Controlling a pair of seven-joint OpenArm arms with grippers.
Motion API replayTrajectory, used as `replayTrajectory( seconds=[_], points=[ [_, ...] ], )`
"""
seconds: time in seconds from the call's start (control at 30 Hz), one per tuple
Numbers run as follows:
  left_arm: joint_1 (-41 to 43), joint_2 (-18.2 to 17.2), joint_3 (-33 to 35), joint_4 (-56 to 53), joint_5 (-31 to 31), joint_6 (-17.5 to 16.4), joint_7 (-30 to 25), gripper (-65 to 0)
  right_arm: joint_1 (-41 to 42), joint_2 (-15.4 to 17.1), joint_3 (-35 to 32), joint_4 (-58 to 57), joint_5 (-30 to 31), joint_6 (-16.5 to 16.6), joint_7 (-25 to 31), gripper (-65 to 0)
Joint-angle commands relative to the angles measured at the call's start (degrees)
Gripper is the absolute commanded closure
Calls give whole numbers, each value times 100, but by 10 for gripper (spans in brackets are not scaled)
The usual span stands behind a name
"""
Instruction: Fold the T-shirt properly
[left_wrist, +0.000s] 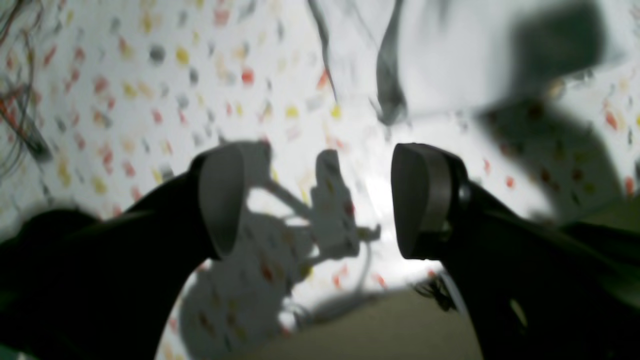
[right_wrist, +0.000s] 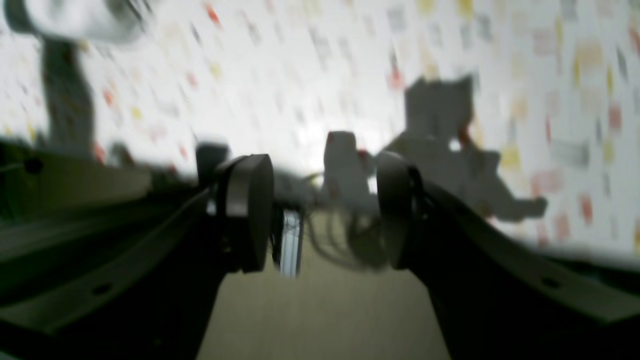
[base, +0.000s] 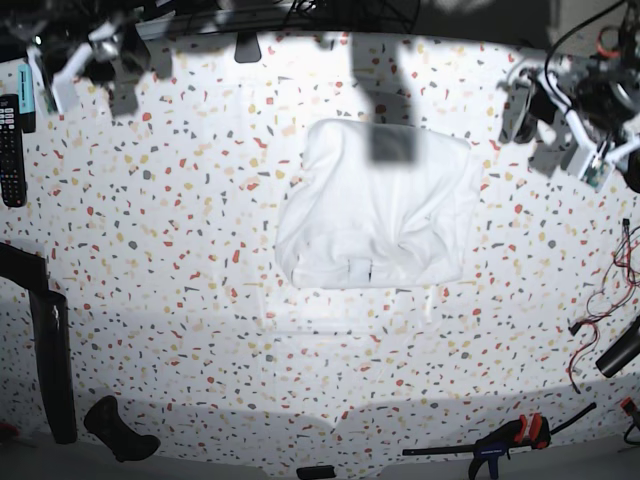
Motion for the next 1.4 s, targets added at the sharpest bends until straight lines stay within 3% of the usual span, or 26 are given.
replayTrajectory(
  seconds=[0.0, 0.1, 0.27, 0.4, 0.5, 0.6, 0.73, 0.87, 1.0, 1.13, 1.27, 1.37],
  points=[
    [219, -61, -39, 142, -31, 33, -61, -436, -269, 63, 131, 107, 107, 45, 66, -329],
    [881, -28, -39, 179, 17, 31, -61, -436, -901, 63, 243, 107, 103, 45, 68, -329],
    [1912, 328, -39, 179, 164, 31, -59, -436, -1753, 61, 210, 107, 79, 45, 63, -329],
    [2599, 398, -37, 160, -205, 4, 83, -436, -2218, 68, 63, 76, 55, 45, 2, -329],
    [2975, 413, -17, -68, -236, -282, -186, -436, -2343, 105, -293, -103, 26, 45, -81, -329],
    [3012, 444, 24, -678, -212, -588, -472, -436, -2302, 229, -833, -546, -468, 45, 46, -329],
    [2697, 682, 92, -2057, -236, -1158, -979, -436, -2286, 726, -1832, -1631, -1255, 45, 758, -329],
    [2118, 892, 92, -3838, -232, -1613, -1725, -436, -1963, 1331, -2865, -2774, -2583, 45, 1832, -329],
    [1176, 890, 92, -5628, -234, -1658, -2273, -436, -1165, 1718, -3716, -4013, -3086, 45, 3239, -329],
    [9, 890, 92, -7069, -131, -1658, -2378, -436, -310, 1823, -4489, -5342, -3143, 45, 4568, -329],
    [-776, 905, 92, -8048, -125, -1658, -2352, -436, 466, 1731, -5167, -6697, -3563, 45, 4861, -329],
    [-1069, 975, 92, -8540, 186, -1552, -2468, -436, 977, 1622, -5604, -7753, -3574, -170, 5080, -329]
  ],
)
